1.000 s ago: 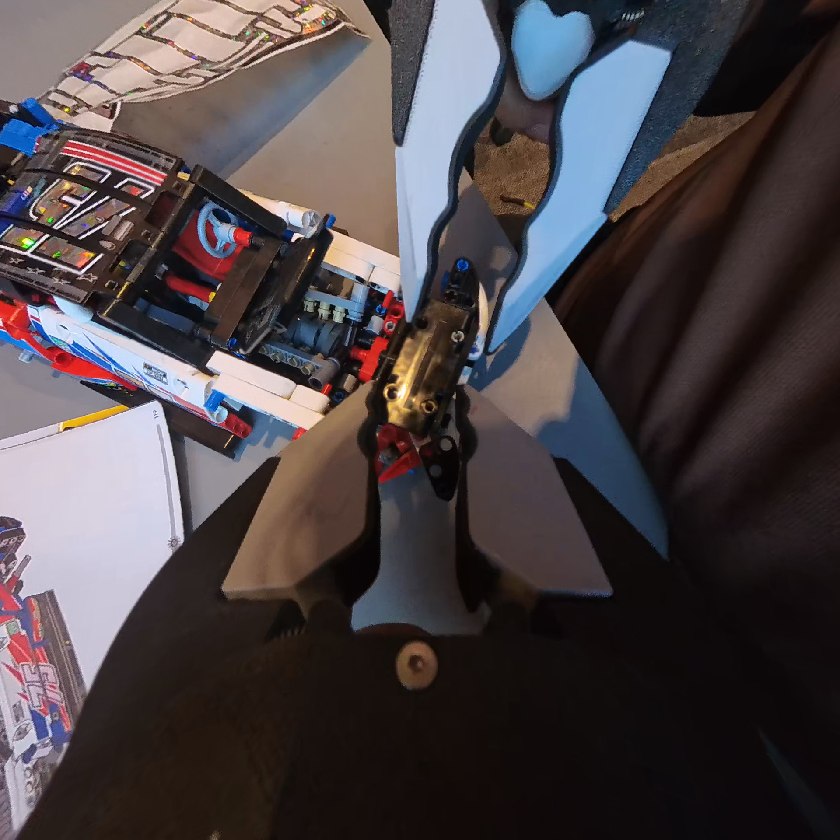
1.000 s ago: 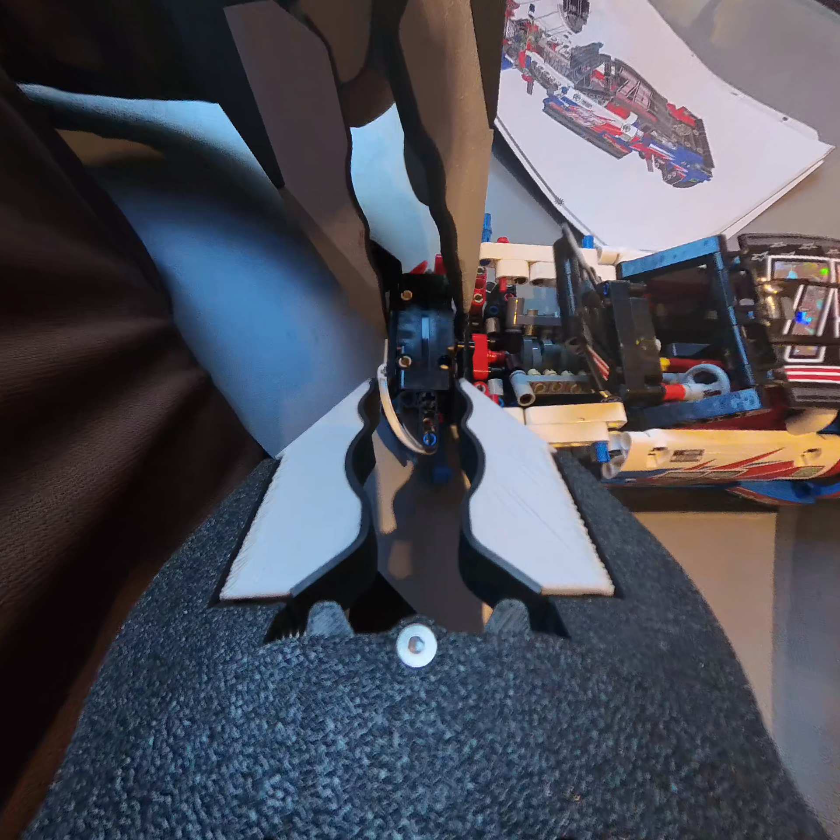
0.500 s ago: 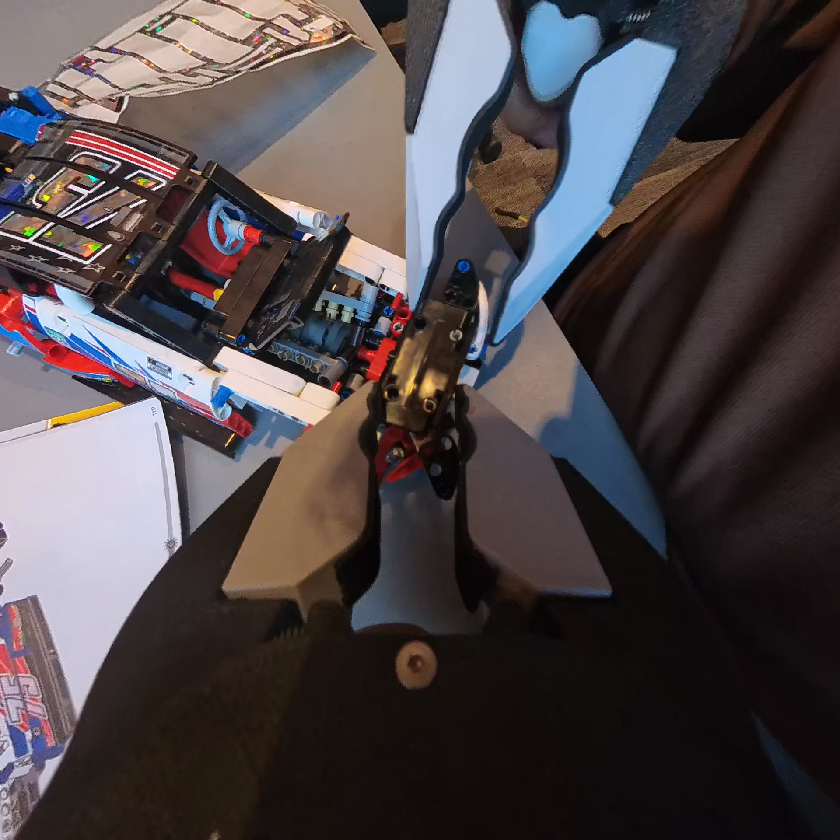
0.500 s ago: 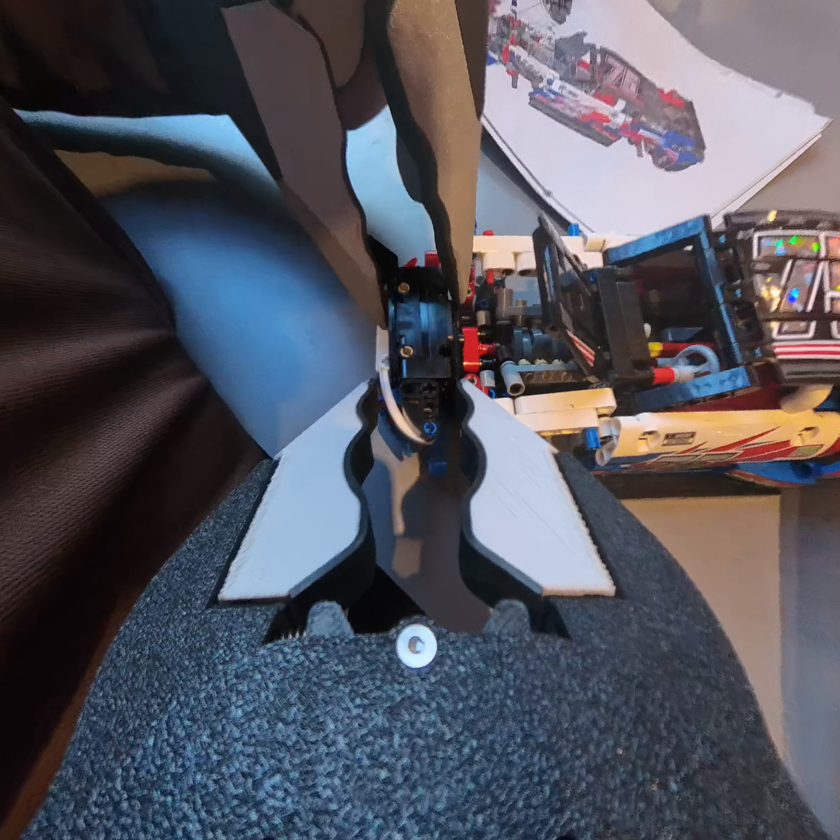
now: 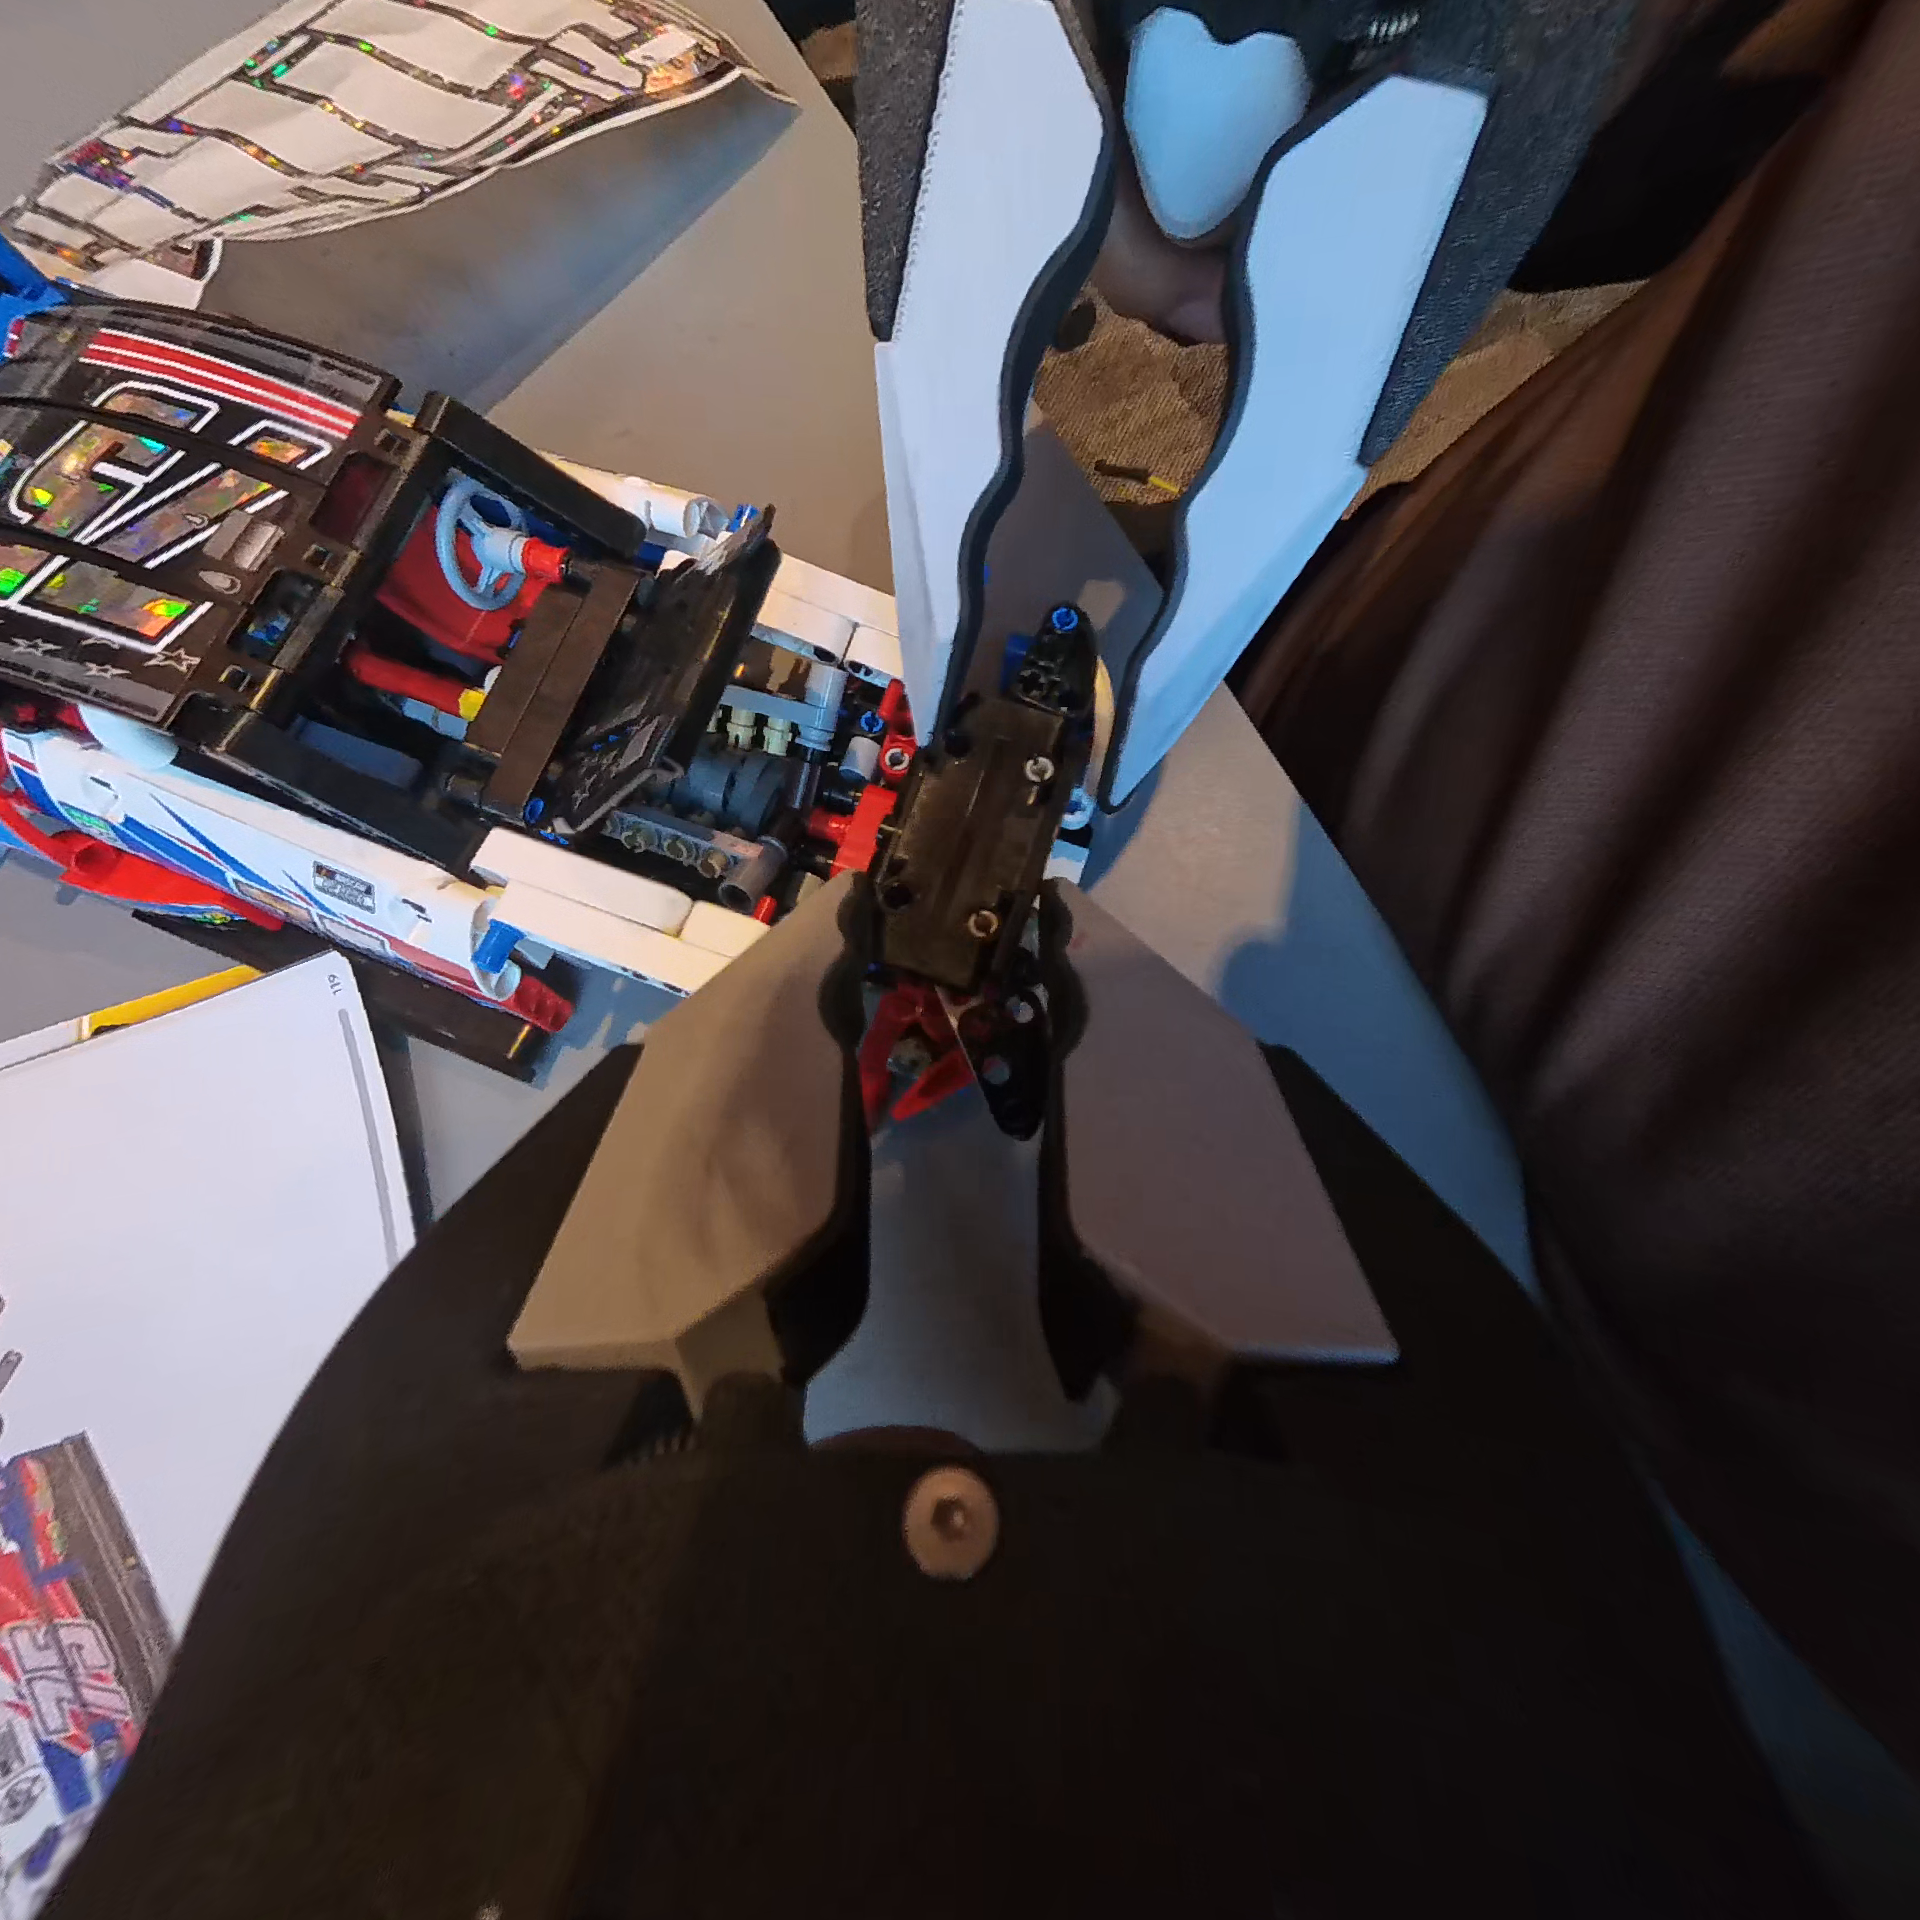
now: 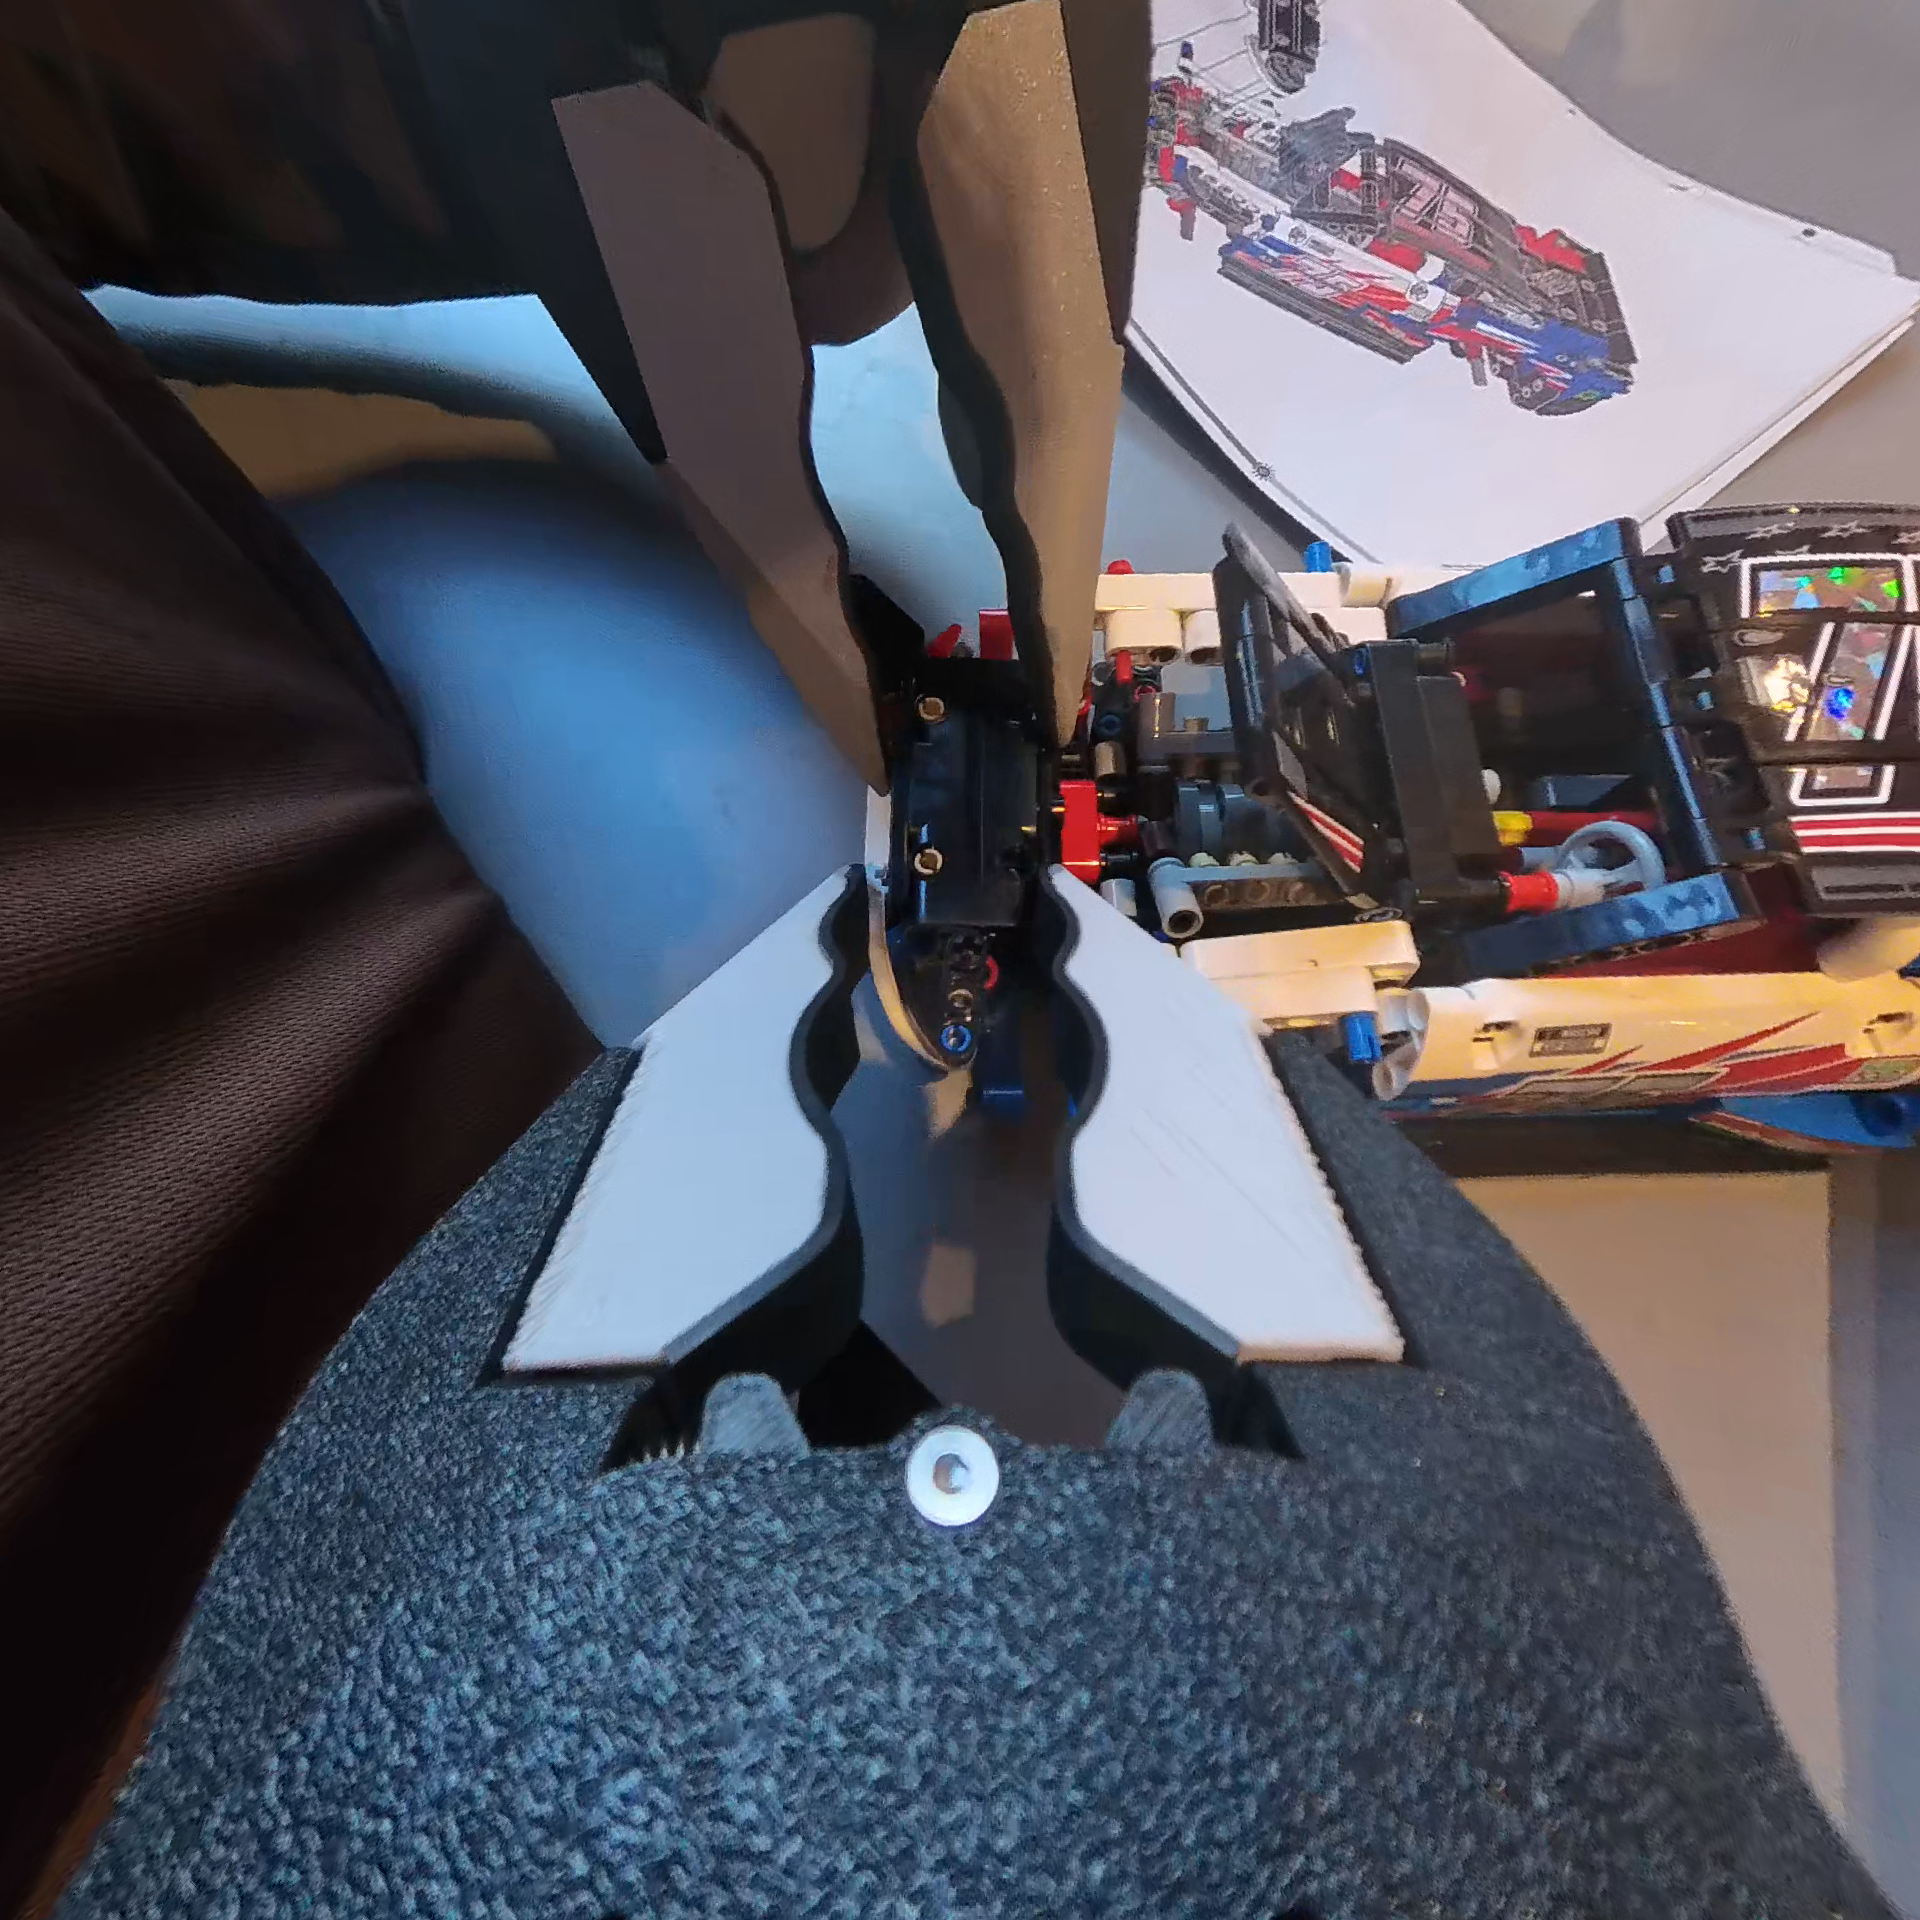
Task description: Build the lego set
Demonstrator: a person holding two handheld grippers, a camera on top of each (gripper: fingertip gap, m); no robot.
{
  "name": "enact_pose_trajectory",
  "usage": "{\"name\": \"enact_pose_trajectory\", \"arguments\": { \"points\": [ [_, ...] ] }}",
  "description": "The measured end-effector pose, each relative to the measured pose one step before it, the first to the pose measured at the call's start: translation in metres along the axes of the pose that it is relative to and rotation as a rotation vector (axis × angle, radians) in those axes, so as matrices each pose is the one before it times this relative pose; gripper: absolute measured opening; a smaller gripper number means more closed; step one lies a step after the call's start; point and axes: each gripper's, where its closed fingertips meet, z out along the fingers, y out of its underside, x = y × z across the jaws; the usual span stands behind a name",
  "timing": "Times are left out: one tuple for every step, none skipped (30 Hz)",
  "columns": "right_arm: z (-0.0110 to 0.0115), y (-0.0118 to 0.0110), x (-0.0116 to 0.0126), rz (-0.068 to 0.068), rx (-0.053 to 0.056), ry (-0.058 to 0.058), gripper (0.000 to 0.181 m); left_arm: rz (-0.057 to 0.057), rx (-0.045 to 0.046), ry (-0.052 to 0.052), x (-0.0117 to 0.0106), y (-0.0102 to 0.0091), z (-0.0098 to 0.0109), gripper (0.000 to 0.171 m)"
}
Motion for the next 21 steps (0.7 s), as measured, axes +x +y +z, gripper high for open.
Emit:
{"name": "enact_pose_trajectory", "arguments": {
  "points": [
    [-0.00005, 0.00012, -0.00052, 0.0005, -0.001, -0.0051, 0.031, -0.0055, 0.00756, 0.0052, 0.00073, -0.00023, -0.0004, 0.029],
    [-0.00012, 0.00009, -0.00047, 0.0018, -0.0003, -0.0064, 0.031, -0.0064, 0.00532, 0.0057, 0.0008, -0.00005, -0.00042, 0.029],
    [-0.00009, 0.00015, -0.00048, 0.0026, 0.0002, -0.0065, 0.031, -0.0059, 0.00414, 0.0038, 0.00032, 0.0, -0.00025, 0.029],
    [0.00005, -0.00011, 0.00005, 0.0036, 0.0031, -0.0046, 0.031, -0.004, 0.00454, 0.0018, -0.00001, 0.0, -0.00014, 0.029],
    [0.00009, -0.00025, 0.00004, 0.0069, 0.0055, -0.0059, 0.031, -0.0021, 0.00478, 0.0021, -0.00019, 0.00005, -0.00008, 0.029],
    [0.00013, -0.00047, 0.00021, 0.0115, 0.0052, -0.0073, 0.031, -0.0037, 0.00405, 0.0025, -0.00034, 0.00005, -0.0002, 0.029],
    [0.00026, -0.00061, 0.00018, 0.0133, 0.0036, -0.0071, 0.031, -0.004, 0.00323, 0.0022, -0.00042, 0.00016, -0.00042, 0.029],
    [0.00009, -0.00045, 0.00019, 0.0107, 0.0019, -0.0057, 0.031, -0.0027, 0.00151, -0.0001, -0.0007, 0.00024, -0.00036, 0.029],
    [0.00004, -0.00021, 0.00011, 0.0059, -0.001, -0.0033, 0.031, -0.0012, 0.00071, -0.0003, -0.00049, 0.00017, -0.00017, 0.029],
    [-0.0001, 0.00011, -0.00009, 0.0001, -0.0032, 0.0002, 0.031, -0.001, 0.00055, 0.0011, 0.00002, 0.00002, 0.00006, 0.029],
    [-0.00009, 0.0003, -0.00004, -0.0037, -0.0047, 0.0025, 0.031, 0.0005, -0.00012, 0.0006, -0.00003, -0.00018, 0.00021, 0.029],
    [-0.00022, 0.00025, 0.00001, -0.0035, -0.0046, 0.0027, 0.031, 0.0021, 0.00042, 0.0, -0.00001, -0.00013, 0.00029, 0.029],
    [-0.00018, 0.00022, -0.00006, -0.0005, -0.0037, 0.0007, 0.031, 0.0021, 0.00097, 0.0009, -0.00006, -0.00005, 0.00027, 0.029],
    [-0.00014, 0.00024, -0.00008, 0.0003, -0.0032, -0.0011, 0.031, 0.0011, 0.00069, 0.0018, 0.00009, -0.00008, 0.00002, 0.029],
    [-0.0001, 0.00018, -0.00007, 0.0008, -0.0031, -0.0014, 0.031, -0.0003, 0.00069, 0.0022, 0.00018, -0.00021, 0.00017, 0.029],
    [0.00001, 0.00004, -0.00008, 0.0012, -0.0024, -0.0008, 0.031, 0.0009, 0.0007, 0.0007, -0.00006, -0.00001, 0.00009, 0.029],
    [0.0001, -0.00004, 0.00008, 0.0015, -0.0012, -0.0016, 0.031, 0.0013, 0.00094, 0.0003, 0.0, 0.00007, -0.00001, 0.029],
    [0.00014, -0.00018, 0.0001, 0.0045, -0.0008, -0.0032, 0.03, -0.0004, 0.00173, 0.0001, -0.00018, 0.00006, -0.00011, 0.029],
    [0.00028, -0.00041, 0.00007, 0.0064, 0.0002, -0.0036, 0.03, -0.0007, 0.00183, 0.0001, -0.0002, 0.00019, -0.00027, 0.029],
    [0.00038, -0.00042, 0.00011, 0.0048, 0.0014, -0.002, 0.031, -0.0012, 0.00187, 0.0001, -0.00033, 0.00027, -0.00039, 0.029],
    [0.00033, -0.00023, 0.00001, 0.0013, 0.0025, 0.0, 0.03, -0.0011, 0.00213, 0.0005, -0.00029, 0.00023, -0.00037, 0.029]
  ]
}}
